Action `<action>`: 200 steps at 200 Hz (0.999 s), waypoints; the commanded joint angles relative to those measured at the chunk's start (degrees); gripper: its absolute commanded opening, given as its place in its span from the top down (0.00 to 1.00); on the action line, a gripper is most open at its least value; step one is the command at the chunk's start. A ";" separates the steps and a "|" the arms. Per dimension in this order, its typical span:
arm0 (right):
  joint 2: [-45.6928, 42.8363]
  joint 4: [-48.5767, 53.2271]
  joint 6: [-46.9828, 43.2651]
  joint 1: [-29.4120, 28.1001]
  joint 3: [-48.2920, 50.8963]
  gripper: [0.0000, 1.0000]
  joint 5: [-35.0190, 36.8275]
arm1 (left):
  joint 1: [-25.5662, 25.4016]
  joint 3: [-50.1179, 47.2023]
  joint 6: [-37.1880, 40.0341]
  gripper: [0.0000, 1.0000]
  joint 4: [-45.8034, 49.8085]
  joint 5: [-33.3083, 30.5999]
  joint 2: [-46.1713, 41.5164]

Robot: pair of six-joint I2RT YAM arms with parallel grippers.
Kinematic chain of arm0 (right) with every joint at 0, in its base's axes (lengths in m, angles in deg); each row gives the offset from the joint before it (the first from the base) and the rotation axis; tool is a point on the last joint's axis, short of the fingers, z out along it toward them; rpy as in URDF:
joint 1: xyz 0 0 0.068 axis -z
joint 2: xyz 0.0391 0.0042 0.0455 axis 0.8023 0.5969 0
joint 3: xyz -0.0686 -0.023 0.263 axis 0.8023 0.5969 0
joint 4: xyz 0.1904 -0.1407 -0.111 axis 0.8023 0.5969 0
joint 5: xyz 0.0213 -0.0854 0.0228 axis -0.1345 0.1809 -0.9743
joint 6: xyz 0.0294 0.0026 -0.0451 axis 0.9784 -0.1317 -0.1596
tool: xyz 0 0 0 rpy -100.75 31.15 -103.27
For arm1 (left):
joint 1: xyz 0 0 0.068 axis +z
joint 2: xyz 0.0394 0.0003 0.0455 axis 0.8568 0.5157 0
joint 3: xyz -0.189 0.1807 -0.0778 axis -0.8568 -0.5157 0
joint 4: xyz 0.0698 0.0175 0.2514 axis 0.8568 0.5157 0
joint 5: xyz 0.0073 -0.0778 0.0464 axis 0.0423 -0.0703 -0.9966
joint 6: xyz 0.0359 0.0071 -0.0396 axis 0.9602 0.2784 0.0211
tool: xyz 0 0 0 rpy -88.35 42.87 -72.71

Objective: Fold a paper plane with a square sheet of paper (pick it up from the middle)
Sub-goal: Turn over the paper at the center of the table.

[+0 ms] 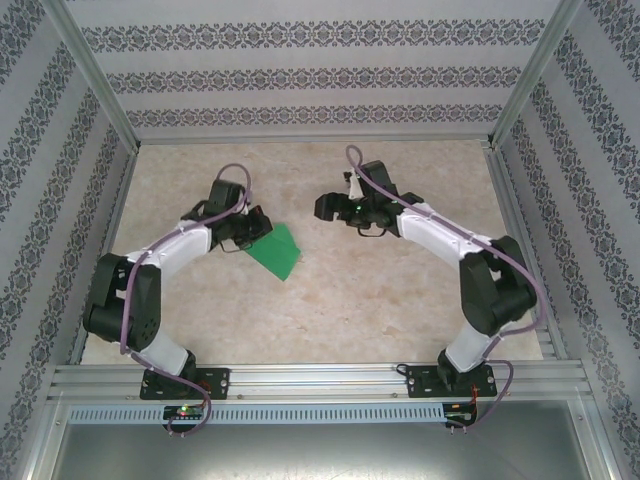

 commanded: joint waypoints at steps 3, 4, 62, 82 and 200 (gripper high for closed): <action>-4.79 0.93 0.04 1.29 2.38 0.13 7.89 | -1.14 11.17 13.36 0.92 32.88 -14.47 -0.09; -4.96 0.96 0.05 1.36 2.42 0.12 8.03 | -1.13 11.71 13.53 0.92 33.78 -15.00 0.11; -10.67 2.17 0.56 3.92 7.03 0.07 13.80 | -6.81 27.63 16.27 0.92 52.35 -39.30 7.76; -10.98 2.65 0.92 4.33 7.62 0.07 14.06 | -10.48 30.06 14.79 0.92 54.06 -44.40 13.03; -12.69 5.53 4.69 8.19 10.44 0.08 15.74 | -24.89 42.55 9.06 0.87 50.26 -41.66 36.10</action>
